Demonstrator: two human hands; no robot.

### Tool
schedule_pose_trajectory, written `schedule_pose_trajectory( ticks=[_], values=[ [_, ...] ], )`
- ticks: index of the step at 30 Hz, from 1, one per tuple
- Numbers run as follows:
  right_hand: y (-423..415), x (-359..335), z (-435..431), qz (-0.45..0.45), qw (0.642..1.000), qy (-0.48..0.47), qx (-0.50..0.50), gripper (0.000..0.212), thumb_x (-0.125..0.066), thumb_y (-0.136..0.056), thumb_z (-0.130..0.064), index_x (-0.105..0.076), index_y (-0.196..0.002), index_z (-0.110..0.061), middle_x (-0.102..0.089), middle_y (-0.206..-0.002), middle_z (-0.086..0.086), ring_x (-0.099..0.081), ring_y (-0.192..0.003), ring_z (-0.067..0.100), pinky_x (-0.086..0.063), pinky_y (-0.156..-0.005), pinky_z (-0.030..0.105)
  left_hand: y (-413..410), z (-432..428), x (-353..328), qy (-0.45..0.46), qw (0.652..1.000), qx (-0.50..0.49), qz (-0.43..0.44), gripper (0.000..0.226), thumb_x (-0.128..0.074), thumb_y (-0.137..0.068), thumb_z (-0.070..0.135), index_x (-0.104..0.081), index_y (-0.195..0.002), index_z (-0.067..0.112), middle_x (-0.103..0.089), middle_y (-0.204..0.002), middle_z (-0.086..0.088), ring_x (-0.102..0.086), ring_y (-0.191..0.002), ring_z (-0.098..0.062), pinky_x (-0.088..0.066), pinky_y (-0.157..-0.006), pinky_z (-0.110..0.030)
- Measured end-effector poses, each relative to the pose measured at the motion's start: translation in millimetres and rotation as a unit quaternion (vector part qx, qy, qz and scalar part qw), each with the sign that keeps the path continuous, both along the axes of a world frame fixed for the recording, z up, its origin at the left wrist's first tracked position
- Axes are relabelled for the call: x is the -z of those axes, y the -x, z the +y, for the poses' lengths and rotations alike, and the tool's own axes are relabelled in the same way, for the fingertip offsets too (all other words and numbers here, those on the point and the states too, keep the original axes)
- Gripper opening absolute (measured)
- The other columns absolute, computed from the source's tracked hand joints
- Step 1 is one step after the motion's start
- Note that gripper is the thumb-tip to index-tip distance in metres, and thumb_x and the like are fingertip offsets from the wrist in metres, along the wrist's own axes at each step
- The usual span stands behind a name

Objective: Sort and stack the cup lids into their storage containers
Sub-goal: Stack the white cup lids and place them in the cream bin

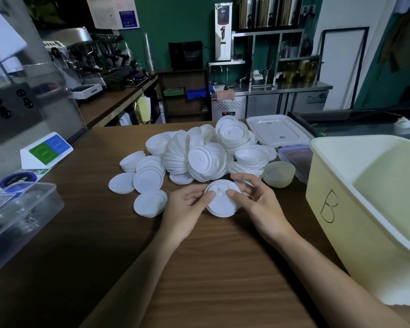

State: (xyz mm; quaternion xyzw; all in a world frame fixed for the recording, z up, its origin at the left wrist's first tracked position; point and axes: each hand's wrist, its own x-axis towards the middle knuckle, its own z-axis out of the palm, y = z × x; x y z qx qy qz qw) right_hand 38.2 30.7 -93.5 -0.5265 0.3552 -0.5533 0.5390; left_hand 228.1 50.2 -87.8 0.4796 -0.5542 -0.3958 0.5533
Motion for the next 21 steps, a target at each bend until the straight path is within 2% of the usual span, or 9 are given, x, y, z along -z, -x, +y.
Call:
schedule_pose_trajectory(
  ticks=[2,4,6,9,11,13,16,18,21],
  values=[
    [-1,-1,0,0.015,1.0,0.005,-0.001,0.039,-0.079,-0.091,0.001,-0.071,-0.121,-0.022,-0.076,-0.101,0.005,-0.07,-0.097,0.02,-0.056,-0.095,0.045,1,-2,2,0.008,1.0,-0.013,-0.002,0.018,-0.076,-0.094,0.012,-0.077,-0.11,0.02,-0.081,-0.103,0.006,-0.075,-0.103,-0.012,-0.057,-0.087,-0.02],
    [-1,-2,0,0.035,0.999,0.017,0.012,0.042,-0.08,-0.089,0.004,-0.07,-0.12,-0.022,-0.075,-0.102,0.002,-0.07,-0.097,0.013,-0.058,-0.091,0.037,2,-5,2,0.028,0.998,-0.039,-0.028,0.019,-0.077,-0.094,0.016,-0.077,-0.112,0.021,-0.08,-0.103,0.008,-0.075,-0.101,-0.007,-0.057,-0.088,-0.02],
    [1,-1,-2,0.054,0.997,0.03,0.043,0.04,-0.08,-0.089,0.004,-0.07,-0.118,-0.022,-0.077,-0.107,0.002,-0.072,-0.103,0.012,-0.058,-0.092,0.031,-2,-14,5,0.098,0.982,-0.088,-0.133,0.022,-0.076,-0.095,0.022,-0.076,-0.117,0.02,-0.075,-0.107,0.012,-0.071,-0.101,-0.002,-0.056,-0.088,-0.019],
    [4,2,-7,0.058,0.994,0.025,0.093,0.035,-0.08,-0.089,0.001,-0.07,-0.114,-0.02,-0.078,-0.107,0.004,-0.073,-0.105,0.018,-0.057,-0.092,0.027,-14,-37,10,0.236,0.901,-0.16,-0.326,0.028,-0.07,-0.097,0.008,-0.074,-0.125,0.013,-0.068,-0.124,0.004,-0.062,-0.117,-0.01,-0.053,-0.1,-0.027],
    [4,3,-8,0.061,0.992,0.023,0.106,0.033,-0.08,-0.089,0.0,-0.07,-0.113,-0.019,-0.078,-0.106,0.006,-0.073,-0.102,0.018,-0.056,-0.089,0.025,-19,-57,12,0.285,0.839,-0.18,-0.427,0.04,-0.067,-0.091,-0.01,-0.073,-0.125,0.009,-0.064,-0.135,-0.006,-0.057,-0.128,-0.021,-0.05,-0.106,-0.034],
    [4,4,-9,0.062,0.992,0.023,0.111,0.031,-0.08,-0.089,0.001,-0.071,-0.112,-0.018,-0.077,-0.106,0.008,-0.073,-0.1,0.017,-0.056,-0.089,0.024,-21,-73,12,0.304,0.798,-0.184,-0.486,0.05,-0.067,-0.082,-0.021,-0.074,-0.122,0.007,-0.06,-0.144,-0.011,-0.051,-0.138,-0.03,-0.046,-0.11,-0.041],
    [5,7,-11,0.056,0.992,0.024,0.112,0.03,-0.079,-0.089,0.002,-0.071,-0.112,-0.015,-0.077,-0.107,0.009,-0.073,-0.1,0.015,-0.057,-0.09,0.024,-25,-88,10,0.297,0.779,-0.188,-0.52,0.045,-0.073,-0.072,-0.023,-0.077,-0.106,0.006,-0.058,-0.146,-0.014,-0.048,-0.143,-0.034,-0.042,-0.114,-0.05],
    [5,7,-13,0.061,0.992,0.023,0.112,0.03,-0.08,-0.089,0.001,-0.071,-0.112,-0.015,-0.077,-0.108,0.009,-0.073,-0.101,0.015,-0.057,-0.091,0.025,-28,-89,8,0.29,0.781,-0.2,-0.516,0.031,-0.079,-0.073,-0.018,-0.078,-0.093,0.006,-0.065,-0.136,-0.014,-0.055,-0.137,-0.035,-0.043,-0.113,-0.05],
    [4,8,-13,0.056,0.992,0.024,0.112,0.029,-0.079,-0.089,0.002,-0.071,-0.112,-0.013,-0.076,-0.107,0.007,-0.073,-0.099,0.014,-0.056,-0.089,0.023,-28,-83,5,0.286,0.788,-0.199,-0.507,0.02,-0.084,-0.075,-0.008,-0.078,-0.086,0.007,-0.072,-0.123,-0.013,-0.063,-0.126,-0.036,-0.046,-0.108,-0.053]
  ],
)
